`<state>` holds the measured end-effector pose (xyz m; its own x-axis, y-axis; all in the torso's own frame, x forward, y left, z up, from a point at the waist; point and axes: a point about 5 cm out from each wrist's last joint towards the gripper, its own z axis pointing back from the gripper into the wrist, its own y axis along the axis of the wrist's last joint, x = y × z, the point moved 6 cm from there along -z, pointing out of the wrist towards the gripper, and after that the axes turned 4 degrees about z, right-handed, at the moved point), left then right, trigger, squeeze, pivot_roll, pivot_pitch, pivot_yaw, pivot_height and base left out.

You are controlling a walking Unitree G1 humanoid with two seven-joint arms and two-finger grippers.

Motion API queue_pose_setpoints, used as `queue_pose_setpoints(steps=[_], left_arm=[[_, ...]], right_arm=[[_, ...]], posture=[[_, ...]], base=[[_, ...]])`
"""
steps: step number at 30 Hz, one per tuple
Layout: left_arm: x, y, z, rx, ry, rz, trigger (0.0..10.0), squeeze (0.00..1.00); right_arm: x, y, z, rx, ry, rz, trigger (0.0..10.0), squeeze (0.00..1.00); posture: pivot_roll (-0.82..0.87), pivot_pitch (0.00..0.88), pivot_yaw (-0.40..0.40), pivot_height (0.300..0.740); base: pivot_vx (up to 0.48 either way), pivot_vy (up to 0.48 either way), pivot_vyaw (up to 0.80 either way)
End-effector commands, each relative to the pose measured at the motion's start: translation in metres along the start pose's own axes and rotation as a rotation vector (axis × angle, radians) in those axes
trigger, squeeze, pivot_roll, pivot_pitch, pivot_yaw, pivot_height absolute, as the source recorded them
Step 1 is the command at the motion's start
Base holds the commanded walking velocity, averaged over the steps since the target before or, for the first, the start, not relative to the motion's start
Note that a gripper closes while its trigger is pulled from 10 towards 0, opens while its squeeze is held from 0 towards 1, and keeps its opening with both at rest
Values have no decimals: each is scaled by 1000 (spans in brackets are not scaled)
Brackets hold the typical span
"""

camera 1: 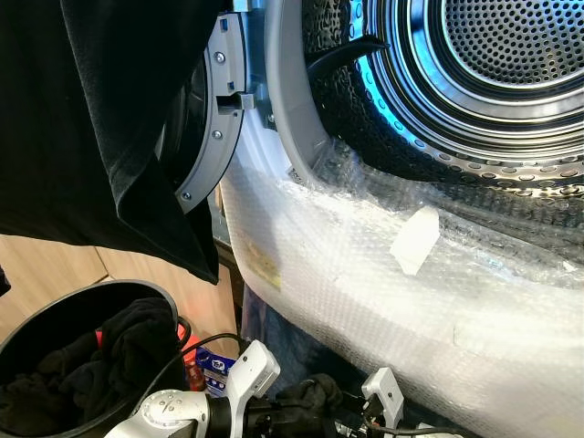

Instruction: Clothes washing

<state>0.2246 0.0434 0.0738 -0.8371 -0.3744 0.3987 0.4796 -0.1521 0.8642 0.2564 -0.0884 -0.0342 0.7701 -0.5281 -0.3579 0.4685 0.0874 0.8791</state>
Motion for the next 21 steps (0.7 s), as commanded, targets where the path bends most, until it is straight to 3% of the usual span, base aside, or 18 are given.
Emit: queue_pose_setpoints(steps=[1,9,12,13,14,15,21], left_arm=[[4,2,0,5,-11,-14,0,0],[7,1,-3,-3,-35,-7,0,0],[11,-1,-6,-9,-56,-5,0,0],[11,-1,-7,-8,-58,-4,0,0],[12,-1,-8,-8,-59,-4,0,0],[12,-1,-8,-7,-59,-4,0,0],[10,0,-9,-3,-63,-1,0,0]], right_arm=[[-2,1,3,4,25,-8,10000,1000],[5,-6,7,-34,-23,15,10000,1000],[-8,-8,9,-24,73,8,10000,1000],[-9,-9,10,-28,76,12,10000,463],[-9,-10,10,-32,73,17,10000,463],[-10,-10,9,-36,75,18,10000,0],[-16,-6,3,3,100,-3,10000,0]], posture=[[73,0,-38,740],[69,0,-39,740],[69,0,-39,740],[69,0,-39,740],[69,0,-39,740],[60,0,-35,740],[64,0,-36,740]], base=[[0,0,0],[0,0,0],[0,0,0],[0,0,0],[0,0,0],[0,0,0],[0,0,0]])
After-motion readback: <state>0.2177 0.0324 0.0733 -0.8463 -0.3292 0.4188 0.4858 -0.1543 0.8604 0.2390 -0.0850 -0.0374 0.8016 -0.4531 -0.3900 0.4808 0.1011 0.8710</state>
